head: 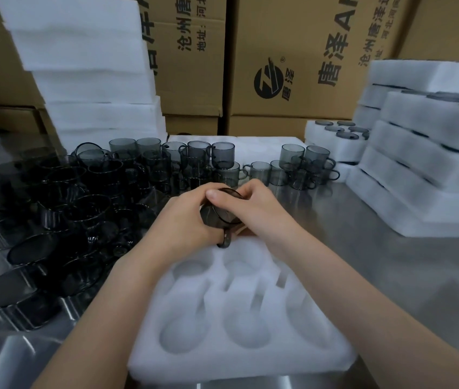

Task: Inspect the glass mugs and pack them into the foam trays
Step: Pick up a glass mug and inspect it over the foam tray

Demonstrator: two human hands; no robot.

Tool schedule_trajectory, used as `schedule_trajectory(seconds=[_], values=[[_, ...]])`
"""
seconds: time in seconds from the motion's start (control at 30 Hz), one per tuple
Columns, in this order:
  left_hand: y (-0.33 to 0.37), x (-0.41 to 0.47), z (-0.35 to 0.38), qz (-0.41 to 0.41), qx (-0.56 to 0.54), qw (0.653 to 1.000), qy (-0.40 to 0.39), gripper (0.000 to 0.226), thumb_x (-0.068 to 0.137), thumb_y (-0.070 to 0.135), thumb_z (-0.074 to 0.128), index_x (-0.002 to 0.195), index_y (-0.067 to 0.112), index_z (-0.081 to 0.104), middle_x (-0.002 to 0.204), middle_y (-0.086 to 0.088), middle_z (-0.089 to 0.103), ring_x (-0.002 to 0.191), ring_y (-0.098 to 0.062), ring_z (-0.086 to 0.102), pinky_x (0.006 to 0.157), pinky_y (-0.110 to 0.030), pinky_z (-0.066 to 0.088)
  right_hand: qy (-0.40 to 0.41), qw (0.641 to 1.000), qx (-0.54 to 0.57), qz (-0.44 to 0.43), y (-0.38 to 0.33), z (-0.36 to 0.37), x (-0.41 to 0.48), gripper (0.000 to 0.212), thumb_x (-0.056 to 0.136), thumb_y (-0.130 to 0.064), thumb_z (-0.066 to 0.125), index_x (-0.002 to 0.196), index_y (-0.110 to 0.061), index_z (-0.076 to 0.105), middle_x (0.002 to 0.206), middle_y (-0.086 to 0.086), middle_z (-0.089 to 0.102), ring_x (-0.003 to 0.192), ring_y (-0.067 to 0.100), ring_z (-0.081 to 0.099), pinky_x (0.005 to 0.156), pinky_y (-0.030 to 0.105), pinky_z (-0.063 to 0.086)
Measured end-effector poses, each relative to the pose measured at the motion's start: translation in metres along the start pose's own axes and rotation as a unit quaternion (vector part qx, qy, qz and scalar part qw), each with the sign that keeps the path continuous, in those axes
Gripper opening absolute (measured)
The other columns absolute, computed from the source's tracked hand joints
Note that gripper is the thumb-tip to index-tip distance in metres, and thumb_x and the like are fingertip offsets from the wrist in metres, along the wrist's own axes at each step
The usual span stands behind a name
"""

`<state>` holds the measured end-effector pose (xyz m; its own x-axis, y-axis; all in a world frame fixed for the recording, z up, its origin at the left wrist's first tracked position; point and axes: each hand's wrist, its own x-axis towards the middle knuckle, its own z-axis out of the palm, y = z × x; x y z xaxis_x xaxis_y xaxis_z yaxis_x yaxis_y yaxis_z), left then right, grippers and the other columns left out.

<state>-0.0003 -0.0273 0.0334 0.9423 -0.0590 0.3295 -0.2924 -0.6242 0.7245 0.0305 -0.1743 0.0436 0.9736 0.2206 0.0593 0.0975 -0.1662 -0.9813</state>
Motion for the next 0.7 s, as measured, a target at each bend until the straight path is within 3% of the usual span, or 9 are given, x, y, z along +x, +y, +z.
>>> schedule_trajectory(seconds=[0.2,0.37,0.5,0.63,0.7], values=[[-0.001,-0.007,0.000,0.016,-0.052,0.999,0.004,0.074,0.059,0.011,0.089,0.121,0.039,0.061,0.105,0.016,0.070,0.104,-0.010,0.064,0.093,-0.039,0.051,-0.014,0.996,0.079,0.042,-0.006,-0.004,-0.004,0.033,0.085,-0.038,0.074,0.081,-0.016,0.049,0.078,0.011,0.066,0.060,0.024,0.062,0.052,0.031,0.058],[-0.010,-0.014,-0.002,0.027,-0.095,0.995,0.014,0.083,0.067,0.001,0.083,0.134,0.040,0.052,0.121,0.018,0.065,0.109,-0.003,0.063,0.097,-0.033,0.051,-0.070,0.990,0.121,0.017,-0.002,-0.012,-0.003,0.024,0.092,-0.030,0.067,0.074,-0.018,0.056,0.090,0.008,0.068,0.064,0.024,0.064,0.054,0.031,0.055],[-0.015,-0.015,-0.003,0.015,-0.115,0.993,0.037,0.076,0.067,0.006,0.086,0.126,0.042,0.054,0.113,0.015,0.069,0.098,0.002,0.065,0.085,-0.014,0.049,-0.116,0.985,0.129,0.005,0.002,-0.019,-0.001,0.010,0.096,-0.019,0.060,0.092,-0.018,0.070,0.095,0.009,0.070,0.077,0.025,0.066,0.072,0.038,0.058],[-0.011,-0.009,-0.006,0.000,-0.142,0.990,0.013,0.064,0.064,0.017,0.089,0.120,0.033,0.062,0.107,0.011,0.072,0.102,-0.006,0.067,0.090,-0.022,0.049,-0.150,0.974,0.171,-0.011,0.006,-0.026,0.000,0.022,0.095,-0.005,0.056,0.113,-0.011,0.068,0.107,0.013,0.067,0.092,0.028,0.065,0.073,0.031,0.060],[-0.007,-0.003,-0.008,-0.002,-0.150,0.989,0.004,0.059,0.067,0.011,0.088,0.118,0.027,0.064,0.105,0.008,0.072,0.099,-0.005,0.066,0.086,-0.017,0.049,-0.158,0.969,0.190,-0.013,0.007,-0.027,0.002,0.025,0.092,-0.004,0.059,0.114,-0.011,0.067,0.110,0.014,0.067,0.094,0.029,0.065,0.077,0.032,0.059]])
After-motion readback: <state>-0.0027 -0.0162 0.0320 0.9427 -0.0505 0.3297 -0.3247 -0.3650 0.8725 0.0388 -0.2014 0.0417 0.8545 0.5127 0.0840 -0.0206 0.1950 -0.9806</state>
